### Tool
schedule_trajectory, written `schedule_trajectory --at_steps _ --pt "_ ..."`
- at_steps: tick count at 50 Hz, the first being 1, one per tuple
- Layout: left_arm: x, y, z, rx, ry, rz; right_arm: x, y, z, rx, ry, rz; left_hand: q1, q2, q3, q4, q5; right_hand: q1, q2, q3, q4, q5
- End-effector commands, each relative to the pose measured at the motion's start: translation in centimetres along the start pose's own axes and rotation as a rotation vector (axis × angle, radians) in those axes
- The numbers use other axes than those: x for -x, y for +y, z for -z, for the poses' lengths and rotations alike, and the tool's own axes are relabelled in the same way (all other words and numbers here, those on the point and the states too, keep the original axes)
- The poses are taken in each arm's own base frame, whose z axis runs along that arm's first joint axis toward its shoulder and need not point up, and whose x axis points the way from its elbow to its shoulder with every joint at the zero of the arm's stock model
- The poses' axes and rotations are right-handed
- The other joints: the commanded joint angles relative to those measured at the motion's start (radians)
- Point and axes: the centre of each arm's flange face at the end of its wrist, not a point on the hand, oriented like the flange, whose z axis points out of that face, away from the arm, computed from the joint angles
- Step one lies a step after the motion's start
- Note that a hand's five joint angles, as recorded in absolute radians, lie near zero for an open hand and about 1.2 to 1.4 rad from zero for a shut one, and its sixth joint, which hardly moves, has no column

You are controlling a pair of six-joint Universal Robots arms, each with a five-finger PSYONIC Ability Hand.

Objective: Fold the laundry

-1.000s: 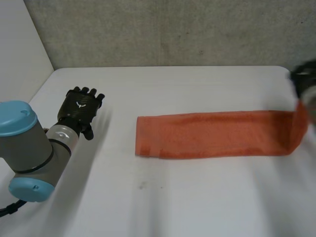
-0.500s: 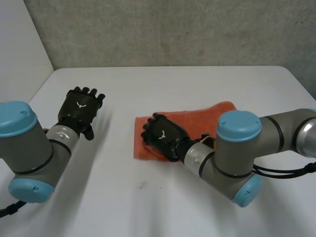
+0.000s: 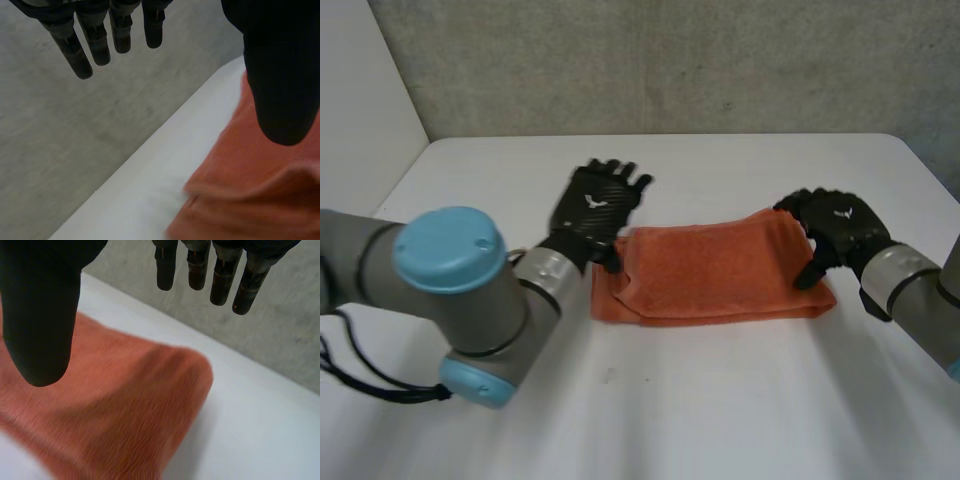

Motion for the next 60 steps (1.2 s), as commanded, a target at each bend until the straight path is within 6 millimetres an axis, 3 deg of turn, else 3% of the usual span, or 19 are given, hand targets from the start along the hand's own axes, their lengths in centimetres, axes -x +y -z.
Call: schedule_trajectory --at_steps 1,11,18,29,35,50,54,55,60 --pt "-3.1 2.1 -0.8 0.067 0.142 0.02 0.4 1.7 0.6 0.052 -0.019 -0.007 0.241 0.233 0.221 0.23 0.214 -0.022 -0.034 -0.023 -0.047 -0.052" --pt "-3.7 3.6 -0.1 0.167 0.174 0.021 0.2 2.0 0.6 0.063 -0.01 -0.013 0.25 0.242 0.23 0.239 0.223 0.013 0.001 0.012 -0.012 -0.017" --pt "-3.6 3.8 0.0 0.183 0.169 0.013 0.1 2.0 0.5 0.064 -0.009 -0.013 0.429 0.421 0.409 0.418 0.402 0.084 0.071 0.082 0.058 0.053" --pt "-2.5 4.8 0.3 0.246 0.051 -0.06 0.2 2.4 0.6 0.082 -0.004 -0.012 1.037 1.029 1.016 1.025 1.009 0.383 0.371 0.382 0.358 0.352" --pt "-2.1 5.2 1.3 0.29 0.013 -0.143 0.6 3.0 0.9 0.119 -0.017 0.037 1.143 1.135 1.123 1.131 1.116 0.392 0.38 0.391 0.367 0.361" --pt "-2.0 5.3 3.4 0.308 -0.003 -0.152 1.1 4.0 1.1 0.151 -0.031 0.05 1.096 1.088 1.076 1.084 1.069 0.439 0.427 0.438 0.414 0.408" --pt "-2.2 5.3 3.5 0.301 -0.003 -0.153 1.1 4.9 0.7 0.166 -0.036 0.048 0.899 0.891 0.879 0.888 0.872 0.495 0.483 0.494 0.469 0.464" --pt "-2.1 5.2 3.5 0.303 -0.006 -0.152 1.1 5.2 0.5 0.172 -0.038 0.049 0.658 0.65 0.638 0.646 0.631 0.501 0.488 0.5 0.475 0.47" --pt "-2.0 5.0 3.5 0.298 -0.011 -0.152 1.0 6.3 -0.1 0.186 -0.04 0.064 0.585 0.577 0.565 0.573 0.558 0.577 0.565 0.576 0.552 0.546"
